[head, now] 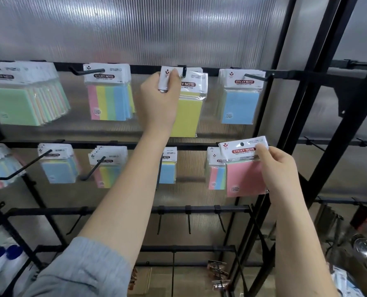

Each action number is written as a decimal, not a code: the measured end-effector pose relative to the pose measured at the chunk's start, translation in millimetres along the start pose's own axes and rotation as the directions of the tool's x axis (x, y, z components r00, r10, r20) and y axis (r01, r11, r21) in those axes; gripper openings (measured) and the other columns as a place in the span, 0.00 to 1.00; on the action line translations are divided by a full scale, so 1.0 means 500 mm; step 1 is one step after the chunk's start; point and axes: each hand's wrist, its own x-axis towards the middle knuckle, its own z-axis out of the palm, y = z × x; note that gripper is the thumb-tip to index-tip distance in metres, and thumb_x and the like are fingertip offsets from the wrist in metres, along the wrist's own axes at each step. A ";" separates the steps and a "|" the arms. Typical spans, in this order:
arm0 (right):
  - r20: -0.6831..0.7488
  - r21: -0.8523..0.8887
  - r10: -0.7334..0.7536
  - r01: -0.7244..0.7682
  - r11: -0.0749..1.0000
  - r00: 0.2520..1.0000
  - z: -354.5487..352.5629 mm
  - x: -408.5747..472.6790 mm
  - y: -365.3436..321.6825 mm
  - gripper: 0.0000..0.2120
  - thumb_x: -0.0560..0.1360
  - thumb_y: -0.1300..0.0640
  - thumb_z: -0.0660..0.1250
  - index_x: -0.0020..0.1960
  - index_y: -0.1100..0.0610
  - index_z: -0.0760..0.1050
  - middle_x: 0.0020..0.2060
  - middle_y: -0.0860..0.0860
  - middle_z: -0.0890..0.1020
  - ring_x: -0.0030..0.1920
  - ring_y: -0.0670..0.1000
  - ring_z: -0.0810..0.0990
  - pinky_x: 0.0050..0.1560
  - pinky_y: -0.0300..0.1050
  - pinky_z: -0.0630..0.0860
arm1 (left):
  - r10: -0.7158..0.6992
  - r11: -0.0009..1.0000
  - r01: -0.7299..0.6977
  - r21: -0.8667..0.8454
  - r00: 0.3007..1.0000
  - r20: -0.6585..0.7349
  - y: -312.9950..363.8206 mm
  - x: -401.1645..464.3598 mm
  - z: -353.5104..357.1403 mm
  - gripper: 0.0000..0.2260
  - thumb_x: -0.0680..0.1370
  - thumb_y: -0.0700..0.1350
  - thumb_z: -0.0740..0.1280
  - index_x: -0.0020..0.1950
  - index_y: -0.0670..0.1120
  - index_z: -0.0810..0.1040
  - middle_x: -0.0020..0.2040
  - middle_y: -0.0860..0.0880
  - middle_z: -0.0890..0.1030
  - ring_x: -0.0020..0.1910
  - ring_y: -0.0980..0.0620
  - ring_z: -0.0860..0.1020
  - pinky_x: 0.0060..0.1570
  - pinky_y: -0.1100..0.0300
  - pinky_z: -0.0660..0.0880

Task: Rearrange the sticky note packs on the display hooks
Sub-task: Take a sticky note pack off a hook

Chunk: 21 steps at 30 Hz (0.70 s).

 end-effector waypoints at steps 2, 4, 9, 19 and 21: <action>0.000 0.005 -0.008 0.008 1.000 1.000 0.001 0.006 0.000 0.17 0.78 0.50 0.59 0.44 0.63 0.77 0.36 0.50 0.77 0.37 0.48 0.70 0.38 0.44 0.64 | -0.025 1.000 0.024 0.007 1.000 0.019 -0.008 0.006 0.008 0.21 0.78 0.48 0.64 0.28 0.53 0.61 0.21 0.58 0.66 0.24 0.61 0.65 0.25 0.68 0.58; 0.014 0.012 -0.014 0.014 1.000 1.000 0.005 0.011 -0.001 0.17 0.78 0.50 0.59 0.45 0.63 0.77 0.36 0.50 0.77 0.37 0.48 0.70 0.38 0.44 0.64 | -0.081 0.997 0.081 -0.010 0.995 0.056 -0.015 0.014 0.019 0.20 0.79 0.48 0.64 0.28 0.53 0.61 0.21 0.60 0.67 0.24 0.63 0.65 0.24 0.70 0.59; 0.054 0.024 -0.017 0.016 1.000 0.998 0.016 0.021 -0.011 0.15 0.79 0.50 0.60 0.38 0.55 0.79 0.30 0.41 0.79 0.34 0.44 0.71 0.35 0.41 0.65 | -0.190 0.981 0.192 -0.035 0.981 0.040 -0.041 0.036 0.051 0.21 0.77 0.51 0.68 0.29 0.51 0.60 0.24 0.56 0.64 0.24 0.60 0.62 0.25 0.67 0.57; 0.113 0.006 -0.091 0.091 0.996 0.989 0.010 0.050 -0.015 0.18 0.78 0.50 0.59 0.45 0.63 0.78 0.33 0.54 0.75 0.35 0.46 0.69 0.36 0.43 0.62 | -0.216 0.966 0.224 0.128 0.974 -0.074 -0.069 0.049 0.054 0.09 0.73 0.50 0.71 0.42 0.50 0.72 0.39 0.56 0.75 0.40 0.56 0.73 0.36 0.67 0.67; 0.138 0.006 -0.120 0.121 0.993 0.983 0.005 0.056 -0.014 0.17 0.78 0.49 0.60 0.42 0.59 0.79 0.31 0.46 0.77 0.32 0.42 0.70 0.34 0.40 0.65 | -0.221 0.963 0.231 0.136 0.972 -0.083 -0.075 0.037 0.030 0.06 0.75 0.48 0.69 0.46 0.49 0.73 0.41 0.57 0.75 0.41 0.58 0.74 0.37 0.74 0.67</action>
